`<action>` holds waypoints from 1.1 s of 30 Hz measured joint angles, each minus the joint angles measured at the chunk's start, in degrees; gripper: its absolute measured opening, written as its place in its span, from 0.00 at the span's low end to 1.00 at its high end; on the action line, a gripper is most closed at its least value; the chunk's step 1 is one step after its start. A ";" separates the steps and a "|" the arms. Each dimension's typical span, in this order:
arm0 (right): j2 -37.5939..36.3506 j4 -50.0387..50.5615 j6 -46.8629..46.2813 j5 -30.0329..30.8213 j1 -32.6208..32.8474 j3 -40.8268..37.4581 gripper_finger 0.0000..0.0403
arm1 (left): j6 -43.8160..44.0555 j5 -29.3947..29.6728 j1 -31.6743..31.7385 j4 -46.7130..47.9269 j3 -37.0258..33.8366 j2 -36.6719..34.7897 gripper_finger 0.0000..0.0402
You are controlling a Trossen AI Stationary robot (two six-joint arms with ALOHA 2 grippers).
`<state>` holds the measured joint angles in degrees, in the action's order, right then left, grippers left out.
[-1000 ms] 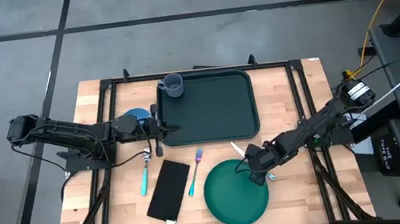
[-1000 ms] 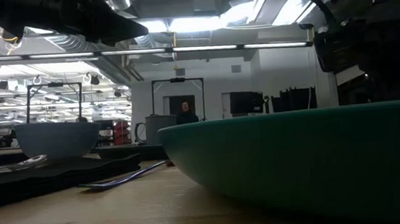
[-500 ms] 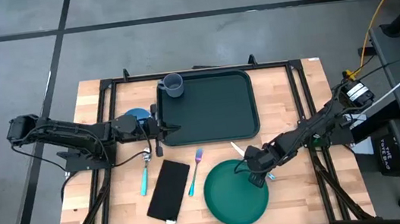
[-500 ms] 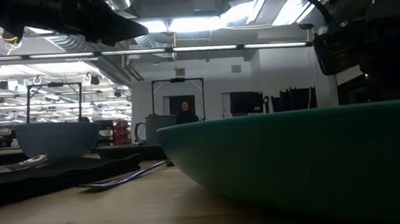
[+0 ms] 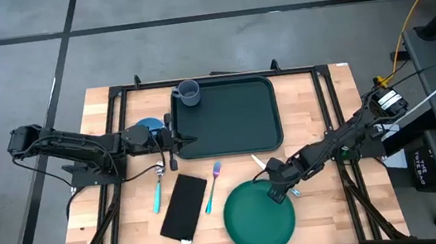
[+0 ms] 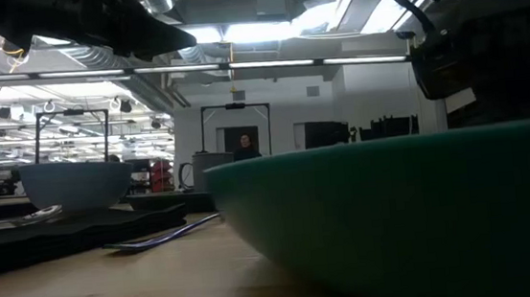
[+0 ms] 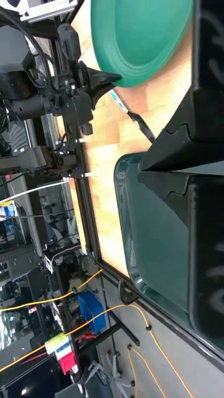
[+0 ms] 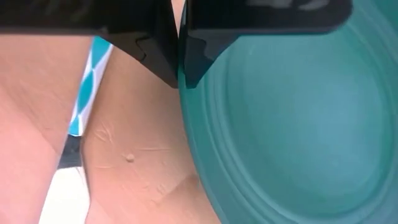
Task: Set up tray
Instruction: Put the green plate on the black serving tray to the bottom of the gray cup
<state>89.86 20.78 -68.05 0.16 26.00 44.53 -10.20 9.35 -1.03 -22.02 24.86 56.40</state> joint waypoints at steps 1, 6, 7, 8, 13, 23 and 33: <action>0.01 -0.46 -0.52 0.02 0.00 0.00 0.03 | 0.00 -0.01 -0.01 -0.02 0.00 0.00 0.02; -0.96 0.88 -3.57 -0.09 -0.09 -0.02 0.03 | 0.00 -0.01 0.01 0.00 0.00 0.00 0.01; -1.51 0.98 -3.72 0.26 -0.09 -0.03 0.03 | 0.00 -0.01 -0.01 0.02 0.00 0.00 0.01; -2.11 1.14 -3.72 0.71 -0.09 -0.04 0.03 | 0.00 0.01 -0.01 0.05 0.00 0.00 0.00; -5.12 5.30 -3.69 5.08 -0.13 1.46 0.03 | 0.00 0.00 0.00 0.40 0.00 0.00 0.01; -7.17 19.82 -1.51 11.81 -0.93 7.93 0.03 | 0.00 0.00 0.00 1.18 0.00 0.00 0.00; -7.15 22.87 15.11 12.02 -11.39 13.04 0.03 | 0.83 -0.01 0.00 -1.48 0.00 0.00 0.01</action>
<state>82.72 43.65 -52.94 12.19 14.61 57.57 -9.37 9.34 -1.03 -23.51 24.86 56.40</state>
